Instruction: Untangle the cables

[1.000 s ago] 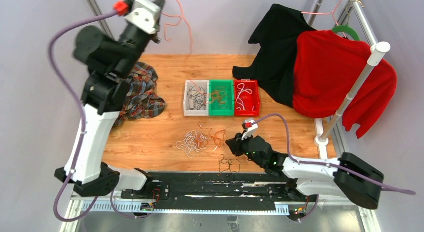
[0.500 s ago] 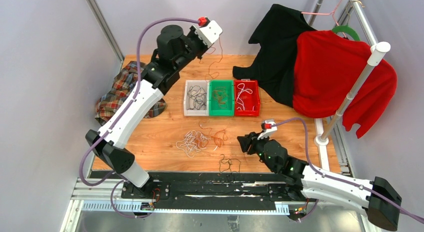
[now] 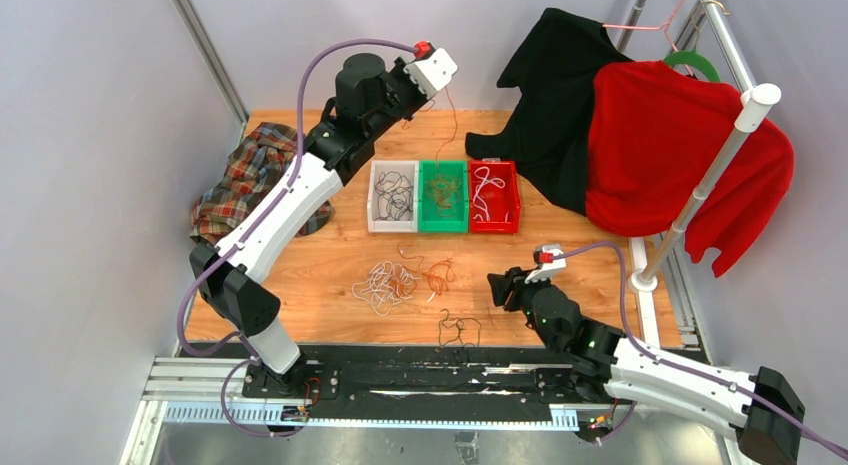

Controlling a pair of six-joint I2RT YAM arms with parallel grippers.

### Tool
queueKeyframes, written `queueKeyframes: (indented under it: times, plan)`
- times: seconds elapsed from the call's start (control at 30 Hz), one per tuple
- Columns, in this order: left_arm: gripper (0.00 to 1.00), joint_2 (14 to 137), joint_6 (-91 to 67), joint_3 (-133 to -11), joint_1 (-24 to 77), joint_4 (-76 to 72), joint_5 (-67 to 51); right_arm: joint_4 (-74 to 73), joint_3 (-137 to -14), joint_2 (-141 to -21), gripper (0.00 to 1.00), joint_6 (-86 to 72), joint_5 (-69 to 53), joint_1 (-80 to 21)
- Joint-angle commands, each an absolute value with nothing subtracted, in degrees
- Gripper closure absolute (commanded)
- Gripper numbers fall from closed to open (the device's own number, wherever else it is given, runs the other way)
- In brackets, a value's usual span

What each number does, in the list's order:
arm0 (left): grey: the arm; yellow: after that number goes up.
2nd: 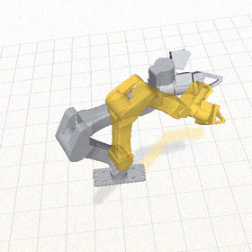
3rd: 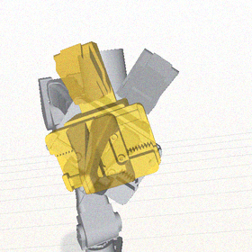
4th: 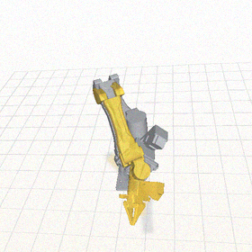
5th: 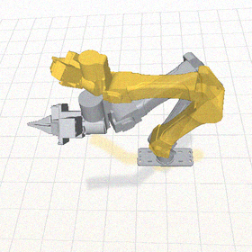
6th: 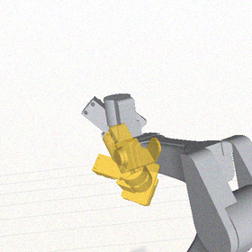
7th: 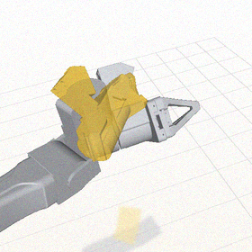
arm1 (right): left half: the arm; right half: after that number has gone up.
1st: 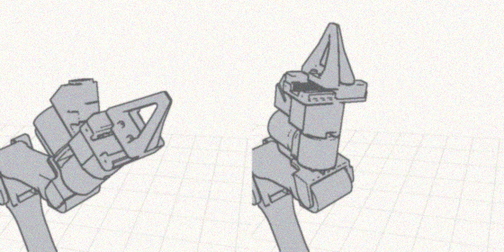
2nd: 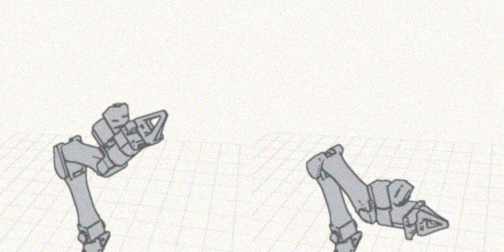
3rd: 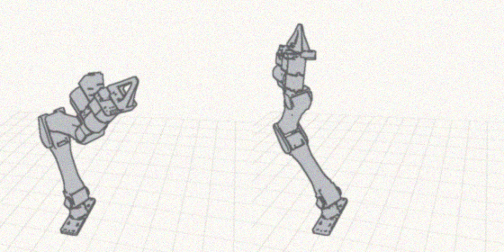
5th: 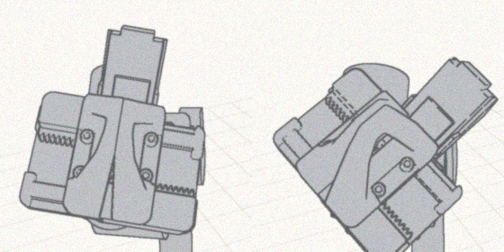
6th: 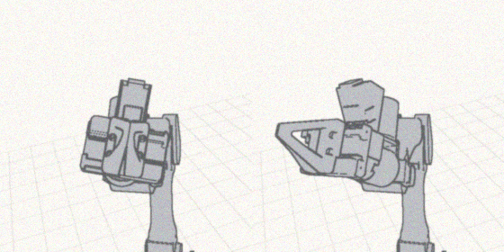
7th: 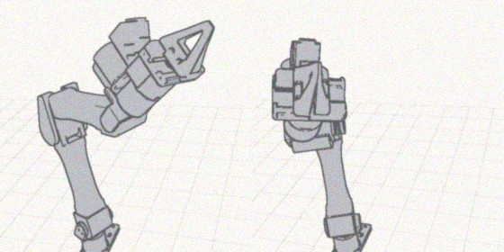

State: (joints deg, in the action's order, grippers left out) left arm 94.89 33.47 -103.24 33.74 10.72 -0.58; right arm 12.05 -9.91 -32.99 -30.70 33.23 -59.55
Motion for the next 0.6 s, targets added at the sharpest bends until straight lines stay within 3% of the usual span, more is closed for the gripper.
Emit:
queueKeyframes:
  times: [0.0, 0.3, 0.57]
  plan:
    - [0.99, 94.92, 32.88, -106.29, 34.21, 8.45, -0.52, 11.24, -9.91, -33.45, 0.54, -31.70, 35.75, -60.16]
    - [1.00, 96.77, 34.00, -100.18, 37.13, 23.36, -4.85, 11.49, -10.11, -34.32, 0.54, -33.13, 35.95, -60.12]
    - [1.00, 99.58, 30.96, -95.41, 39.83, 18.93, -7.16, 11.50, -9.87, -34.08, 0.54, -34.52, 37.09, -60.12]
